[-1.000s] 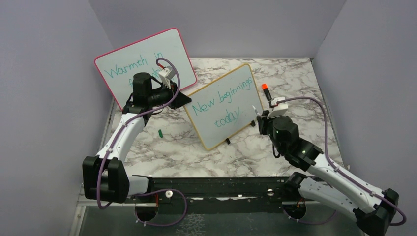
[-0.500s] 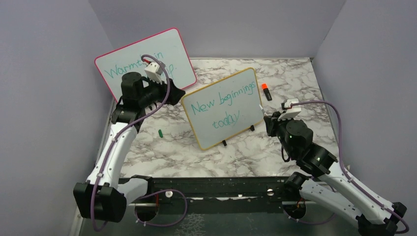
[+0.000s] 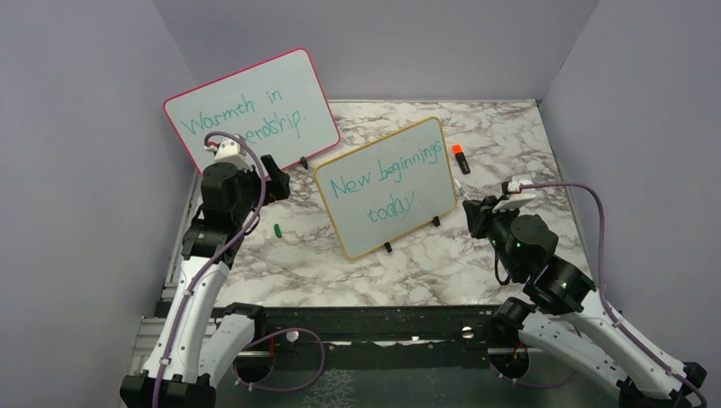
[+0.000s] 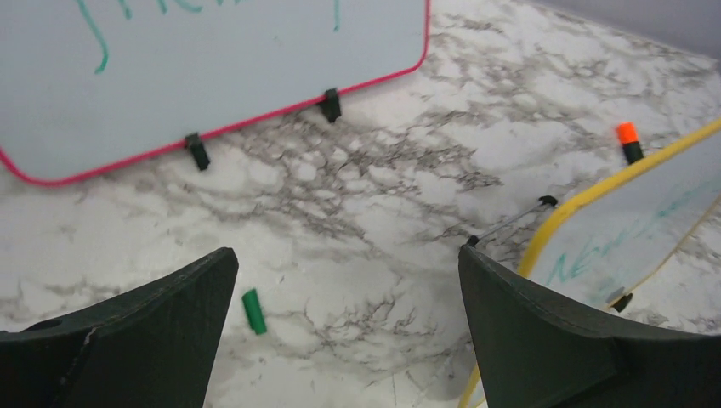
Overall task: Write a sentence on the whiteboard
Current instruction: Close the whiteboard marker at the center of the board.
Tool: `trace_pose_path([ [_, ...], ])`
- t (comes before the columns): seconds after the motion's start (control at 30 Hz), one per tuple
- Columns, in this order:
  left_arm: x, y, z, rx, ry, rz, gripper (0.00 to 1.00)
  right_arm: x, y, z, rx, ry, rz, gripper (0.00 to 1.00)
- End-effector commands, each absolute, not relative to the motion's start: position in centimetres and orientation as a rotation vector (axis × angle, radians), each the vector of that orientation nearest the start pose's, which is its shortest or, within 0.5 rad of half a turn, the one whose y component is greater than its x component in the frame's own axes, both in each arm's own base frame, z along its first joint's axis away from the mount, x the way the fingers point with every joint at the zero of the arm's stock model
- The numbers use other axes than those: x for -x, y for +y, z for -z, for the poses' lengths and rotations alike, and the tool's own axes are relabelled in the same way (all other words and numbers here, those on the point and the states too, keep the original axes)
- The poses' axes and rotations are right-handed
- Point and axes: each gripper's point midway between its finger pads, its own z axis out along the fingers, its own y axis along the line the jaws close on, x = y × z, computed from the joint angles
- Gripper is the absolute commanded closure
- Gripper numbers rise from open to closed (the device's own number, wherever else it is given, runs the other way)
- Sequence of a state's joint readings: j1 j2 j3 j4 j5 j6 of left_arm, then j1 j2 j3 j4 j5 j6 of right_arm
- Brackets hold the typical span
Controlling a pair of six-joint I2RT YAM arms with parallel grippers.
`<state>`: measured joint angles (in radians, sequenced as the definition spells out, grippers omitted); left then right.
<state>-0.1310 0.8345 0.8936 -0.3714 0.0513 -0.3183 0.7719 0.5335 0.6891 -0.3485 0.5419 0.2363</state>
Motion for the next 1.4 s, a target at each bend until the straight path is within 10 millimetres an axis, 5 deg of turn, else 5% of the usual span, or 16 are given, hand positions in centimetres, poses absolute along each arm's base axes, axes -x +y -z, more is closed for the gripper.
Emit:
trace_pose_path([
  [0.0,-28.7,-2.8,-21.3,0.436,2.019,0.205,0.01,-22.9,11.1,-26.3,0.066,1.738,-0.288,1.00],
  [0.3,-27.7,-1.3,-14.1,0.544,2.255,0.039,0.04,-22.6,11.4,-26.5,0.078,1.729,-0.320,0.99],
  [0.6,-28.6,-2.4,-8.3,0.488,2.518,-0.002,0.30,-22.3,11.6,-26.9,0.079,1.707,-0.355,0.99],
  [0.93,-29.5,-2.7,-5.1,0.484,2.644,-0.046,0.58,-22.3,12.0,-26.9,0.088,1.698,-0.378,1.00],
  [1.37,-29.8,-2.7,-2.6,0.452,2.720,-0.077,0.70,-22.3,12.1,-27.0,0.087,1.695,-0.381,1.00],
])
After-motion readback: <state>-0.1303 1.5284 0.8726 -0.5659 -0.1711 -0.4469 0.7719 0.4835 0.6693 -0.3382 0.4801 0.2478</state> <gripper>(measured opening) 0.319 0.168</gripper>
